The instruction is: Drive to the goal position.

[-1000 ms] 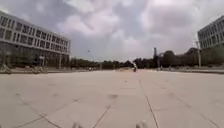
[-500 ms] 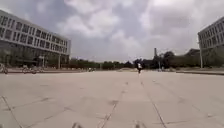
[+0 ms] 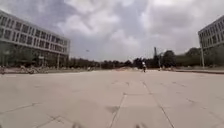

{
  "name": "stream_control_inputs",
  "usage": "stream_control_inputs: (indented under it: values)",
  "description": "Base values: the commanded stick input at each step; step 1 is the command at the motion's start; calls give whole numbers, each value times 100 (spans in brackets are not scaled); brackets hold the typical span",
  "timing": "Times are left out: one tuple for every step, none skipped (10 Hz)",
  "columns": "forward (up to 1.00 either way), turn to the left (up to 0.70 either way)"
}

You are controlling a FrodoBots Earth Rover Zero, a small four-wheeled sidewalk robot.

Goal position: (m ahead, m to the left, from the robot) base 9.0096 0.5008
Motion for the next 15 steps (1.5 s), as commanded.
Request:
stream_control_inputs:
  values:
    - [70,0]
    - [70,0]
    - [70,0]
    - [70,0]
    - [70,0]
    - [70,0]
    - [70,0]
    - [70,0]
    - [70,0]
    - [70,-1]
    - [70,-6]
    - [70,-13]
    - [70,-14]
    - [70,-14]
    - [70,-14]
